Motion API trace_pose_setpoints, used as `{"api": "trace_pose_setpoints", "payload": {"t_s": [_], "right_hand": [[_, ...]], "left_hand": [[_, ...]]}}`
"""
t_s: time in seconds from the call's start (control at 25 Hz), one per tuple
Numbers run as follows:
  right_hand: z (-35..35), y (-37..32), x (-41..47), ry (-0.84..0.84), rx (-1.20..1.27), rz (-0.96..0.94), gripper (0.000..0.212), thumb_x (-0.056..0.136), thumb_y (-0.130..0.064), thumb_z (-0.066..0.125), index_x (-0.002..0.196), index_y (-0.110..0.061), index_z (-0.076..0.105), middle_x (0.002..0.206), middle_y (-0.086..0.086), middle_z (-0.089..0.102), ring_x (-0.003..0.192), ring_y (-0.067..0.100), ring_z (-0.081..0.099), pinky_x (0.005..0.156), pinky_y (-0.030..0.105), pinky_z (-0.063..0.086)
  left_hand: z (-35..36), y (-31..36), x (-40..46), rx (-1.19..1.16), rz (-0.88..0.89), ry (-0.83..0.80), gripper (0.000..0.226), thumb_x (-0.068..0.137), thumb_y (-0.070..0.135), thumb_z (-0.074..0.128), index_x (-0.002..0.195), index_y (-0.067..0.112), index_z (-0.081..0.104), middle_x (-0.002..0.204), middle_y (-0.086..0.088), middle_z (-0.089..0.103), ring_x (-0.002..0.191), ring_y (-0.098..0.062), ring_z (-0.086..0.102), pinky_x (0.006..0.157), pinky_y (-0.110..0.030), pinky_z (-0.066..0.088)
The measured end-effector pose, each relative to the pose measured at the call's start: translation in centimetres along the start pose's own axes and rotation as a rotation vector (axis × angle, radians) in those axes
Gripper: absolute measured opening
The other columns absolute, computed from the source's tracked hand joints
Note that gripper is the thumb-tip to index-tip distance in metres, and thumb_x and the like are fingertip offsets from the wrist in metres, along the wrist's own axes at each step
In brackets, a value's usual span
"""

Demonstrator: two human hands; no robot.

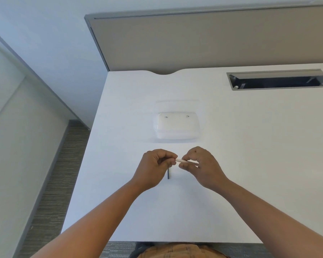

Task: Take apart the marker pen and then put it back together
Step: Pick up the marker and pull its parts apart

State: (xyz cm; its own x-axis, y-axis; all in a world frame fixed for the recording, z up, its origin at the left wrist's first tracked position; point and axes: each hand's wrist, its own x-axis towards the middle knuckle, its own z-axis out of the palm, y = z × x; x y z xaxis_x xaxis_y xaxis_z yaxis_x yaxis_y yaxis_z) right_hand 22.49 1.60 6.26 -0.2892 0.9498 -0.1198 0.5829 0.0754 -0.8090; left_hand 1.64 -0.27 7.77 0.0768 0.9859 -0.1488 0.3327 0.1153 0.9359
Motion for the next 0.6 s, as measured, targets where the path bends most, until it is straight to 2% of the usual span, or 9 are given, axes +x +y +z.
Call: {"api": "trace_pose_setpoints", "payload": {"t_s": [0.04, 0.12, 0.2, 0.4, 0.48, 0.6], "right_hand": [[-0.1, 0.0, 0.1, -0.028, -0.015, -0.012, 0.008, 0.090, -0.041, 0.071, 0.092, -0.033, 0.073, 0.091, -0.010, 0.064, 0.091, 0.011, 0.059, 0.079, 0.035, 0.049], [-0.1, 0.1, 0.4, -0.080, -0.062, -0.018, 0.014, 0.093, -0.043, 0.065, 0.088, -0.030, 0.068, 0.077, -0.006, 0.064, 0.074, 0.012, 0.058, 0.073, 0.042, 0.050], [-0.1, 0.0, 0.6, -0.098, -0.132, -0.015, 0.019, 0.094, -0.049, 0.058, 0.089, -0.032, 0.064, 0.069, -0.003, 0.060, 0.062, 0.010, 0.050, 0.063, 0.039, 0.049], [-0.1, -0.3, 0.9, -0.140, -0.266, -0.047, 0.039, 0.096, -0.063, 0.038, 0.100, -0.036, 0.065, 0.080, -0.004, 0.066, 0.075, 0.010, 0.059, 0.066, 0.031, 0.048], [-0.2, -0.4, 1.2, -0.159, -0.289, -0.041, 0.033, 0.098, -0.058, 0.042, 0.096, -0.033, 0.065, 0.078, -0.006, 0.064, 0.073, 0.010, 0.058, 0.064, 0.032, 0.045], [-0.3, -0.5, 1.8, -0.208, -0.328, -0.032, 0.024, 0.100, -0.047, 0.049, 0.091, -0.031, 0.064, 0.072, -0.007, 0.059, 0.069, 0.013, 0.054, 0.062, 0.034, 0.042]], "left_hand": [[-0.1, -0.2, 0.0, 0.029, -0.002, -0.005, 0.016, 0.094, 0.007, 0.068, 0.100, 0.017, 0.079, 0.086, 0.007, 0.077, 0.082, -0.005, 0.071, 0.076, -0.014, 0.053], [-0.2, -0.4, 0.0, 0.112, 0.018, -0.022, 0.018, 0.097, 0.009, 0.063, 0.105, 0.017, 0.077, 0.084, 0.007, 0.076, 0.081, -0.002, 0.069, 0.077, -0.012, 0.051], [-0.3, -0.5, 0.1, 0.237, 0.081, -0.064, 0.020, 0.101, 0.012, 0.056, 0.109, 0.018, 0.073, 0.087, 0.008, 0.072, 0.084, -0.004, 0.068, 0.076, -0.015, 0.051], [-1.1, -0.5, 0.9, 0.498, 0.136, -0.311, 0.028, 0.106, 0.025, 0.037, 0.117, 0.025, 0.062, 0.098, 0.008, 0.064, 0.090, -0.010, 0.061, 0.081, -0.026, 0.050], [-1.2, -0.6, 1.3, 0.585, 0.141, -0.379, 0.029, 0.106, 0.028, 0.030, 0.112, 0.027, 0.058, 0.093, 0.008, 0.060, 0.087, -0.011, 0.056, 0.079, -0.033, 0.049], [-1.0, -0.6, 2.0, 0.622, 0.098, -0.437, 0.028, 0.102, 0.031, 0.028, 0.098, 0.025, 0.055, 0.080, 0.010, 0.055, 0.077, -0.007, 0.050, 0.069, -0.033, 0.043]]}}
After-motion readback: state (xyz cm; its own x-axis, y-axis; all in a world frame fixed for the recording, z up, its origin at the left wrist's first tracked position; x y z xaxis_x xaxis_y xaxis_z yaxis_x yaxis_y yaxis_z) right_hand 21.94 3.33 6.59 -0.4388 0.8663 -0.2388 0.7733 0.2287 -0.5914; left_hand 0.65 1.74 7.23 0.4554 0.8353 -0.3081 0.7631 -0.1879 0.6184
